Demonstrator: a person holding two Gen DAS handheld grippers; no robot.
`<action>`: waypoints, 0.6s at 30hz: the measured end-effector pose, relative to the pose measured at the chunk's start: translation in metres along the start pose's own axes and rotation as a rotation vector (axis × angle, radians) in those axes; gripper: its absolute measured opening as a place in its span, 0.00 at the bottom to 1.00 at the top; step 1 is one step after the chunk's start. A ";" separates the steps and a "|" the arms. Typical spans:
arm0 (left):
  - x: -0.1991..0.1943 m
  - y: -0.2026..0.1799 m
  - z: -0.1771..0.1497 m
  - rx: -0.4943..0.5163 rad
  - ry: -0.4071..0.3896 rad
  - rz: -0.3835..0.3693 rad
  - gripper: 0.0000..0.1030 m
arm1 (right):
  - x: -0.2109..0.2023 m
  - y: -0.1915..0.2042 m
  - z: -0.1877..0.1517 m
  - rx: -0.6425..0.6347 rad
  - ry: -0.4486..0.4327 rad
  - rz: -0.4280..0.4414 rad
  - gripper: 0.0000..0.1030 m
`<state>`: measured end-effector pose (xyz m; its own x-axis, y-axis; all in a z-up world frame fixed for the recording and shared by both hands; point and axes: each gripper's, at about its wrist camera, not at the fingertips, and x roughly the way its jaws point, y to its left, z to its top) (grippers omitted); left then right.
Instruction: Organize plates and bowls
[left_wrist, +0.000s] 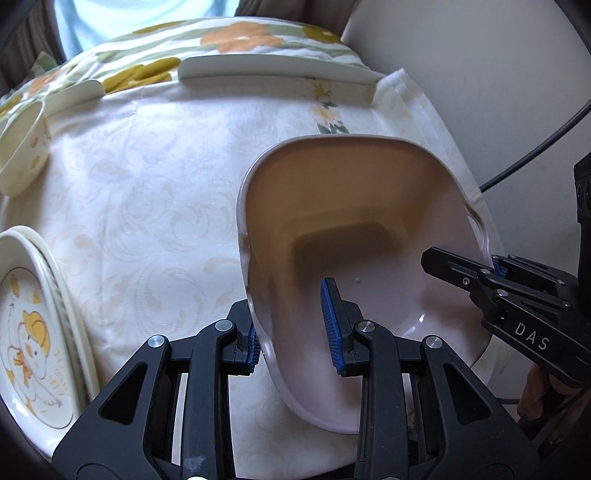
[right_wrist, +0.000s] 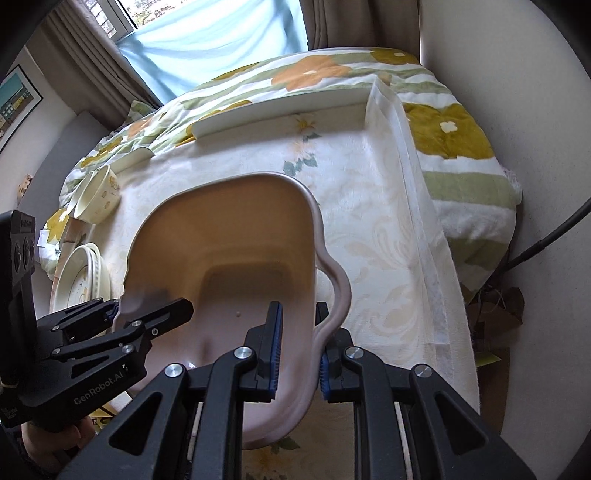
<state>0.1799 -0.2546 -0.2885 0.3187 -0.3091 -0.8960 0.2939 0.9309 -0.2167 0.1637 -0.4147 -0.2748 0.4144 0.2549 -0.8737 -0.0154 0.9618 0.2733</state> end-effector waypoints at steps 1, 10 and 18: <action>0.002 -0.001 -0.001 0.004 0.001 0.005 0.25 | 0.001 -0.001 -0.002 0.004 0.000 0.004 0.15; -0.003 0.000 0.001 0.033 -0.011 0.043 0.25 | 0.008 -0.012 -0.004 0.043 0.010 0.049 0.15; 0.002 0.000 0.001 0.047 0.006 0.068 0.44 | 0.013 -0.017 -0.007 0.141 0.023 0.118 0.45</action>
<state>0.1813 -0.2553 -0.2898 0.3336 -0.2440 -0.9106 0.3138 0.9396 -0.1368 0.1627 -0.4267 -0.2932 0.3960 0.3694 -0.8407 0.0656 0.9018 0.4271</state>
